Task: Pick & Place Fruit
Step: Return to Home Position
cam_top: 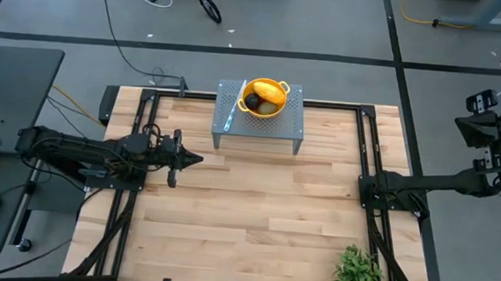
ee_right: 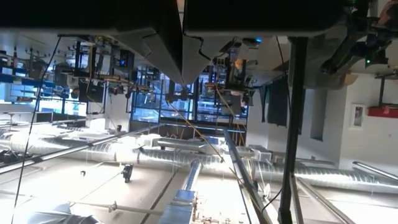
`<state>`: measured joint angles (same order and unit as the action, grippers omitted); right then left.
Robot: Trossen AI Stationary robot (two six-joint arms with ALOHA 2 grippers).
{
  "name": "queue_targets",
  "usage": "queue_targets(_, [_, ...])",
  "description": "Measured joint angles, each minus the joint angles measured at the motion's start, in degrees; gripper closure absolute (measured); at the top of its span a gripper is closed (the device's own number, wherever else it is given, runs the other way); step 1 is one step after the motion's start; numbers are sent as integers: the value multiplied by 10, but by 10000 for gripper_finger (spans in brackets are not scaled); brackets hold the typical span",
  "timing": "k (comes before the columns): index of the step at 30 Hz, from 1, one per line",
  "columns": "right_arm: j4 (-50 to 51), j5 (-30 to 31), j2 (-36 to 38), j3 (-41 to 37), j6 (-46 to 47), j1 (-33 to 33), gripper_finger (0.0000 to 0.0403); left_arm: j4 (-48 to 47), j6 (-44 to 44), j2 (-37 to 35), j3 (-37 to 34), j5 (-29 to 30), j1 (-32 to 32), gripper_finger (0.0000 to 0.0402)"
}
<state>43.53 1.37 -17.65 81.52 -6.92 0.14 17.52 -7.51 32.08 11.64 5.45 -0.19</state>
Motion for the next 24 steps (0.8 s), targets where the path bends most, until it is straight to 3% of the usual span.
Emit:
queue_targets(16, [0, 0, 0, 0, 0, 0, 402, 0, 7, 0, 0, -4, 0, 399])
queue_targets(24, [0, 0, 0, 0, 0, 0, 402, -1, 25, -15, -7, -50, -1, 400])
